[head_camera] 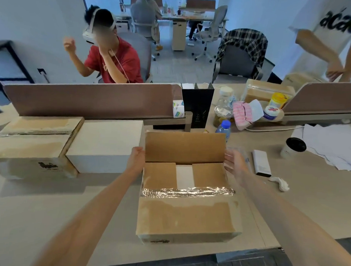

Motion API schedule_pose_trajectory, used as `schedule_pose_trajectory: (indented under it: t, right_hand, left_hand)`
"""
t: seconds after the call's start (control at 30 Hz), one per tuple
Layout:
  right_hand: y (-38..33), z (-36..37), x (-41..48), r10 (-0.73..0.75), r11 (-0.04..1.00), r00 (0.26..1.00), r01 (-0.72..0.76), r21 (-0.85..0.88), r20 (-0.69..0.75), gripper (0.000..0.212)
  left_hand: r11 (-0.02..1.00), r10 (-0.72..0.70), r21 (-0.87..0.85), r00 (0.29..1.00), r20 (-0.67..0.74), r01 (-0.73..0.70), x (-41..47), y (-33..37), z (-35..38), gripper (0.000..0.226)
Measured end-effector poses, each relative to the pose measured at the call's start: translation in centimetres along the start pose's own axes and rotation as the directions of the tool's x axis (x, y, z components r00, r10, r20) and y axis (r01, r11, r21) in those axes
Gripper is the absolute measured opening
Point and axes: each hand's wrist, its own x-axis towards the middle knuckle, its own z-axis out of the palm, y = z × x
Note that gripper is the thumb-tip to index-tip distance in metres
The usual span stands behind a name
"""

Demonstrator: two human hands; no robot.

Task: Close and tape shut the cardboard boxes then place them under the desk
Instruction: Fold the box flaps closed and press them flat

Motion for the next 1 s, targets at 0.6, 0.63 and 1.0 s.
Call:
schedule_pose_trajectory:
  t: [0.6, 0.63, 1.0]
  right_hand:
    - [4.0, 2.8, -4.5, -0.343, 0.128, 0.85, 0.464, -0.877, 0.4, 0.039]
    - [4.8, 3.2, -4.6, -0.347, 0.1, 0.837, 0.482, -0.87, 0.423, 0.041]
    - [9.6, 4.9, -4.6, -0.329, 0.008, 0.86, 0.415, -0.91, 0.39, 0.064]
  left_hand:
    - [0.354, 0.418, 0.791, 0.841, 0.343, -0.498, -5.7, -1.9, 2.2, 0.045]
    - [0.338, 0.406, 0.803, 0.846, 0.347, -0.491, -6.0, -1.9, 2.6, 0.047]
    - [0.425, 0.353, 0.81, 0.898, 0.263, -0.404, -7.3, -7.0, 4.8, 0.08]
